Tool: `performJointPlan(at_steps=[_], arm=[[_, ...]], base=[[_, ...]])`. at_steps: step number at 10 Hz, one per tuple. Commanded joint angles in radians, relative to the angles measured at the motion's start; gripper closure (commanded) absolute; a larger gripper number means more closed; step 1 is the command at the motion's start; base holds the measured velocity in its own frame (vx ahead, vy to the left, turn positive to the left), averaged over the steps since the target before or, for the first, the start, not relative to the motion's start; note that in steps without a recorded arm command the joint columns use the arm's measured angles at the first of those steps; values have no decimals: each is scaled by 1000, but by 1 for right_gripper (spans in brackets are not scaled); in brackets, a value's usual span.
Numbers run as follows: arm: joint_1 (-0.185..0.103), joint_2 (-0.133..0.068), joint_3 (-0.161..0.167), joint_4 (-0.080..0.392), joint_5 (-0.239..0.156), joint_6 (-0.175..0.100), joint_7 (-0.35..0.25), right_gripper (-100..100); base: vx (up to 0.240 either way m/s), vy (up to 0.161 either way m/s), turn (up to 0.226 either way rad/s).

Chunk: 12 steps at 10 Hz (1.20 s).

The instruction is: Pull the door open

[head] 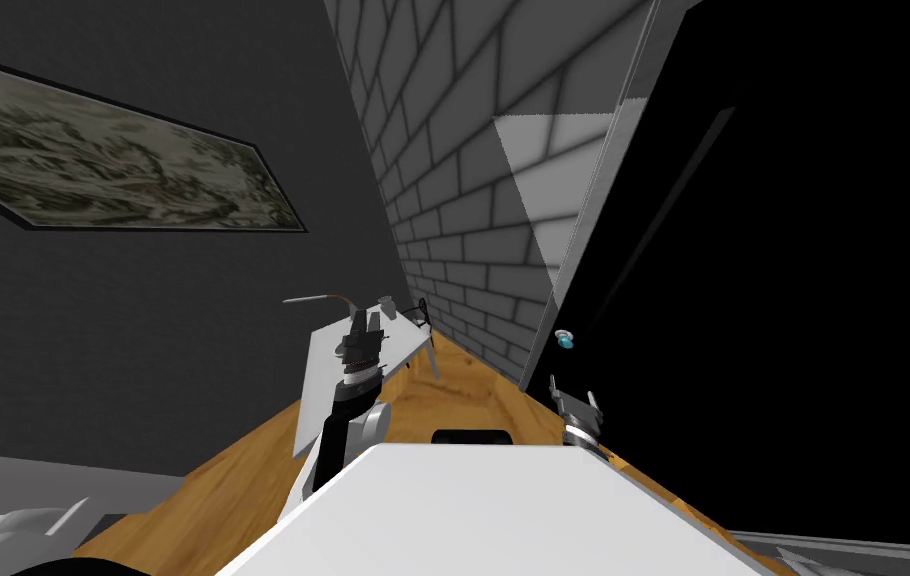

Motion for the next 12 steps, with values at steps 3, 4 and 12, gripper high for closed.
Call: performJointPlan(at_steps=[3, 4, 12], arm=[[-6, -17, 13, 59, -61, -39, -50, -100], [-9, -23, 18, 82, -85, -54, -69, -100], [-25, -71, 36, 202, -153, -99, -188, -100]], base=[[90, -76, 95], [75, -82, 113], [109, -64, 50]])
